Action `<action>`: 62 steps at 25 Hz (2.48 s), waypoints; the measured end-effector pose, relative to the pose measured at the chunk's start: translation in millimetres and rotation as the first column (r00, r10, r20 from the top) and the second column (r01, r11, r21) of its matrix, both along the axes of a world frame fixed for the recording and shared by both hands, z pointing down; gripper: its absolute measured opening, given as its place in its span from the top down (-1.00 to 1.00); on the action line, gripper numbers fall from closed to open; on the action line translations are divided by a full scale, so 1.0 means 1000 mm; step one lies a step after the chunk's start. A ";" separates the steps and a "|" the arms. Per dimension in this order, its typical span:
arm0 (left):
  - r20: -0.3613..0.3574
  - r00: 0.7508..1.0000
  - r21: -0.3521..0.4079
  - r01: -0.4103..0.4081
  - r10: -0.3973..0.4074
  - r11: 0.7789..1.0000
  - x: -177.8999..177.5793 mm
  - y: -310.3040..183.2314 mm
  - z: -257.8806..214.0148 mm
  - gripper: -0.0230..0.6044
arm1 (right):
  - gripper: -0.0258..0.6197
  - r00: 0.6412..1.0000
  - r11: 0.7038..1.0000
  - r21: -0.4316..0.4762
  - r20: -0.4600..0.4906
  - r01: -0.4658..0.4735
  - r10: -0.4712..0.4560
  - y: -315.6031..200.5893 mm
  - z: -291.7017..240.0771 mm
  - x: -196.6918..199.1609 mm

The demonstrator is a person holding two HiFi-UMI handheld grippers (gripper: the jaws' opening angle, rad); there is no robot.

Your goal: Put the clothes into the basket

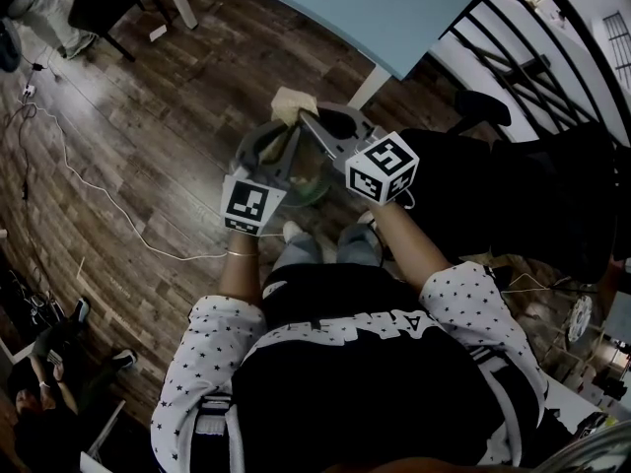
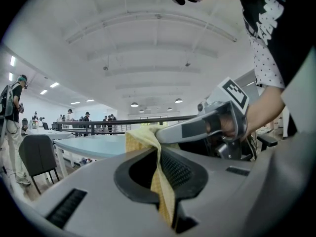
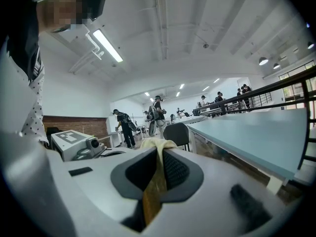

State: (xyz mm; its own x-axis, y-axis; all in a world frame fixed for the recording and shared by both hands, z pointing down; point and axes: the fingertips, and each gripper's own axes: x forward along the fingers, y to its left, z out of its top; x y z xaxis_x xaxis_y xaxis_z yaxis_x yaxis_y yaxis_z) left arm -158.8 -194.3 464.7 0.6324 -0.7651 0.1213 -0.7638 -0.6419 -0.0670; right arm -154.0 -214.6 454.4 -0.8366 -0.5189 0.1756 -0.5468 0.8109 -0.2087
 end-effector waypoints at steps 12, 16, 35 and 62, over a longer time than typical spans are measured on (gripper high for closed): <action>0.012 1.000 -0.004 0.018 -0.018 1.000 -0.009 0.004 0.006 0.82 | 0.80 0.999 0.997 -0.075 0.038 -0.014 0.017 0.003 0.013 0.001; 0.008 1.000 -0.014 0.022 -0.022 1.000 -0.012 0.008 0.010 0.82 | 0.80 0.999 0.996 -0.085 0.035 -0.017 0.020 0.006 0.017 0.000; 0.138 0.990 -0.110 0.017 -0.002 0.994 -0.013 0.018 0.055 0.82 | 0.80 0.972 0.990 -0.137 -0.224 0.038 -0.069 0.024 0.070 -0.004; 0.120 0.992 -0.156 0.065 -0.046 0.986 -0.024 0.018 0.067 0.82 | 0.68 0.803 0.963 -0.257 -0.558 0.075 -0.211 0.043 0.141 0.014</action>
